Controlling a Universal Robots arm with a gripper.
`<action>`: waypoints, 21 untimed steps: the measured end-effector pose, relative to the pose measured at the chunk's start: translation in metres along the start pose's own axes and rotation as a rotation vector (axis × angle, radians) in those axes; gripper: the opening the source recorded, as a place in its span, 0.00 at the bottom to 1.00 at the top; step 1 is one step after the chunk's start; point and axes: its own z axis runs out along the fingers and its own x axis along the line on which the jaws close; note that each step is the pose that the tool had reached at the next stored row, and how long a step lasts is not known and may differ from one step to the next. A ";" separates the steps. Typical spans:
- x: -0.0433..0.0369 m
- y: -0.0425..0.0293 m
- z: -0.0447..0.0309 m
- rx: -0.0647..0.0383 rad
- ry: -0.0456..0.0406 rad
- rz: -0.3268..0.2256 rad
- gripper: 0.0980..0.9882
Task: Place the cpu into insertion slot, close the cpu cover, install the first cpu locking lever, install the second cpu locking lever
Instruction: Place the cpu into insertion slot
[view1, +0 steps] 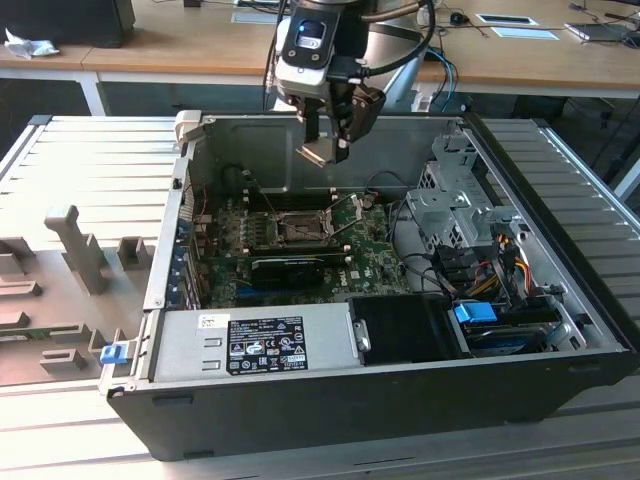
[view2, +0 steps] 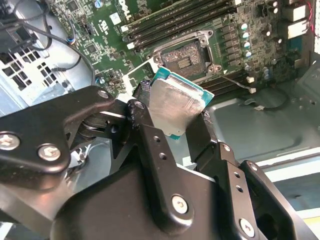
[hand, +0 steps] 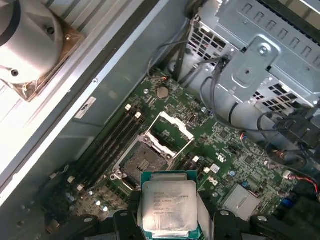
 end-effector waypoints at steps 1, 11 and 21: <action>0.0000 0.0000 0.0002 0.000 -0.0006 0.007 0.48; -0.0001 -0.0006 0.0074 0.000 -0.0016 0.019 0.48; -0.0002 -0.0008 0.0097 0.000 -0.0017 0.020 0.48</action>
